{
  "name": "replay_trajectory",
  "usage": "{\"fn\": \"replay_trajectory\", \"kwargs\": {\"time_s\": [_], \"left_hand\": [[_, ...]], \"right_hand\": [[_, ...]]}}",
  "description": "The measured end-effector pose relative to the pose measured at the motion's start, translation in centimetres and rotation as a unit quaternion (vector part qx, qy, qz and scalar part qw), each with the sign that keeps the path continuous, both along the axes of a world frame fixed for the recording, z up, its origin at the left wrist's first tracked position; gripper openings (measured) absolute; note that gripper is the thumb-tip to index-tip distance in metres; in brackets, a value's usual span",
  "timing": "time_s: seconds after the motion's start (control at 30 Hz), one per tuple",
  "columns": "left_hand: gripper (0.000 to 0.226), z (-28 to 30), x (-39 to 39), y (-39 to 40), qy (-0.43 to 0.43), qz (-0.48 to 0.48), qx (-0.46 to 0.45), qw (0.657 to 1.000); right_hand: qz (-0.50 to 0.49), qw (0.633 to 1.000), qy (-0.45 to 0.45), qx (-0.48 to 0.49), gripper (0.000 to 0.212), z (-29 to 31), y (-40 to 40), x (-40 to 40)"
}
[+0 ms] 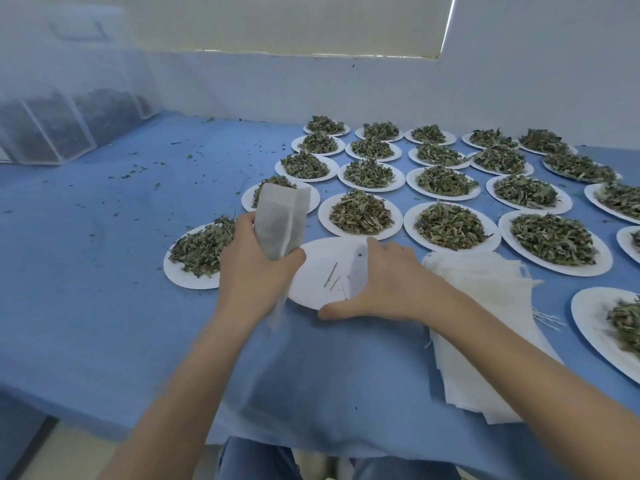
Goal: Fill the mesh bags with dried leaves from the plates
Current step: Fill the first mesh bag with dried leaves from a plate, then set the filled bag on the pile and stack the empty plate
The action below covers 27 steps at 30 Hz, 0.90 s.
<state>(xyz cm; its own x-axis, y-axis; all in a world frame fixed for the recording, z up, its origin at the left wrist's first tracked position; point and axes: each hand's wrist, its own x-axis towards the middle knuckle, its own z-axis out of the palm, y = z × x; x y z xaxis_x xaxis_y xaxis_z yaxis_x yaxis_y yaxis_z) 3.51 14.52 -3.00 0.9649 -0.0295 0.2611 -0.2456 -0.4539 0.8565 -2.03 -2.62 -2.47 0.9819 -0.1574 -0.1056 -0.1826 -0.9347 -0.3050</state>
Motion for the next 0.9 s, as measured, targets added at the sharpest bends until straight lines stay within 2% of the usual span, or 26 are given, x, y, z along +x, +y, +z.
{"fn": "replay_trajectory", "kwargs": {"time_s": [0.1,0.23,0.33,0.47,0.6,0.7,0.83,0.9], "left_hand": [[0.044,2.0,0.9,0.8,-0.025,0.021,-0.011,0.999],[0.041,4.7,4.0,1.7,-0.040,0.050,-0.023,0.998],[0.039,6.4,7.5,2.0,-0.034,0.060,-0.031,0.997],[0.042,8.4,13.0,2.5,-0.041,0.068,-0.013,0.997],[0.045,9.4,19.2,3.7,-0.039,0.096,0.007,0.995],[0.050,9.2,24.3,5.2,-0.042,0.121,0.019,0.992],[0.069,7.6,31.2,7.3,0.025,0.162,0.023,0.986],[0.067,5.9,34.6,8.3,0.079,0.196,0.048,0.976]], "right_hand": [[0.020,0.999,-0.045,0.016,0.119,1.7,0.8,1.3],[0.031,0.996,-0.079,-0.017,0.127,4.4,1.5,4.6],[0.030,0.994,-0.098,-0.022,0.124,6.2,2.1,8.1],[0.039,0.992,-0.122,-0.011,0.119,7.8,3.3,14.3],[0.048,0.988,-0.135,-0.057,0.122,8.3,4.8,21.6],[0.050,0.987,-0.141,-0.053,0.124,8.1,6.0,27.4],[0.037,0.991,-0.122,-0.041,0.122,6.8,7.9,35.2],[0.043,0.993,-0.096,-0.060,0.112,5.7,9.0,38.8]]}}
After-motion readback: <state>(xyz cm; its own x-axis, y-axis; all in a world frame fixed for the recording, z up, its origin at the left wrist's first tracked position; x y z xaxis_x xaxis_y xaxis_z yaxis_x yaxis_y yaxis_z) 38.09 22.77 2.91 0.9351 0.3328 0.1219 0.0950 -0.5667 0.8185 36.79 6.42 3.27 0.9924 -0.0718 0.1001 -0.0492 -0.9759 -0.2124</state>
